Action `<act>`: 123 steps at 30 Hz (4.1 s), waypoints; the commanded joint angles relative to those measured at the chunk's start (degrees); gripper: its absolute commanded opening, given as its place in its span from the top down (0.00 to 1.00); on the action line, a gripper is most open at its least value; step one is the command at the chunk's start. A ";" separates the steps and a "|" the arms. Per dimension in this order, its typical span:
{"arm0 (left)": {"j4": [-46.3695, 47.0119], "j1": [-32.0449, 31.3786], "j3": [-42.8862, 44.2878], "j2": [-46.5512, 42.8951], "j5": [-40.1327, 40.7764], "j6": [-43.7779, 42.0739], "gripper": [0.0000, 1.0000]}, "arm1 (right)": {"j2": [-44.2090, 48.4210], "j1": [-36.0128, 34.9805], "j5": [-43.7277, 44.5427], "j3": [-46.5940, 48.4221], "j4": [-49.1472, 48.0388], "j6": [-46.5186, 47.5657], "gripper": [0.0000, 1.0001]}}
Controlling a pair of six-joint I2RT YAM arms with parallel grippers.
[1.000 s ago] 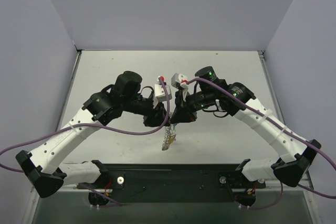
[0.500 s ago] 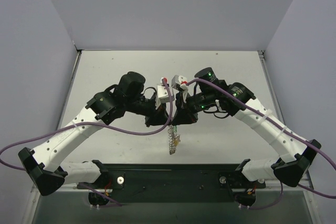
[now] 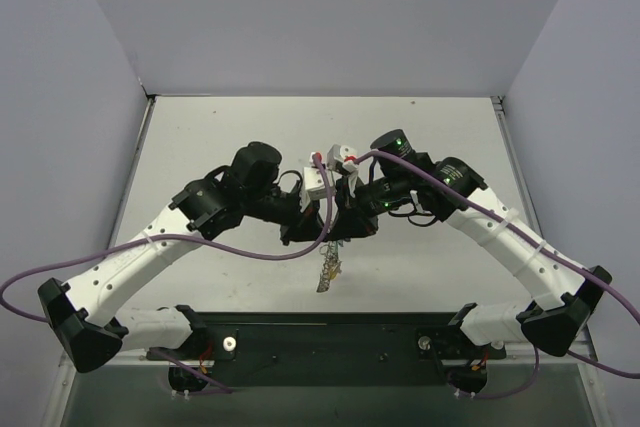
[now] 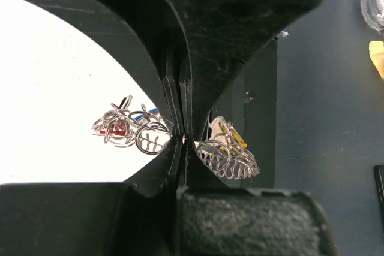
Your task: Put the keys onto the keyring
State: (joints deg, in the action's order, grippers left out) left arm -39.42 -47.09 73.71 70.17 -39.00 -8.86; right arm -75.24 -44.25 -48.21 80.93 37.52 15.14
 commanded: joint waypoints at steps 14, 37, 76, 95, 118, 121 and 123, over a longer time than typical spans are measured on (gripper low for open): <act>27.44 -1.25 -14.29 -12.16 10.00 6.49 1.00 | 8.79 -0.14 5.13 -6.83 -18.35 -4.76 0.53; 55.41 -1.42 -31.96 -24.64 12.11 11.23 1.00 | 21.28 6.28 -1.44 -21.34 -39.98 -15.14 0.20; 57.00 -1.42 -29.94 -24.12 15.45 13.17 1.00 | 15.74 2.94 4.00 -18.96 -36.11 -15.93 0.53; 63.14 -1.34 -31.96 -25.17 14.40 14.57 1.00 | 14.16 2.85 4.09 -18.79 -34.44 -15.66 1.00; 80.99 -1.34 -36.01 -25.26 2.01 18.88 1.00 | 10.73 3.55 2.41 -19.58 -34.09 -13.55 1.00; 81.08 -1.34 -35.66 -25.26 0.42 19.14 1.00 | 10.73 4.78 2.94 -20.19 -34.88 -13.99 1.00; 80.99 -1.34 -35.66 -25.43 -0.72 19.32 1.00 | 10.64 5.31 2.59 -20.63 -35.67 -14.43 1.00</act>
State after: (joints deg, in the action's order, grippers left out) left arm 24.49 -46.70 35.07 46.83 -28.47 6.87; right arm -61.56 -40.38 -49.47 61.08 5.34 -0.16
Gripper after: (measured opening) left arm 0.027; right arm 0.024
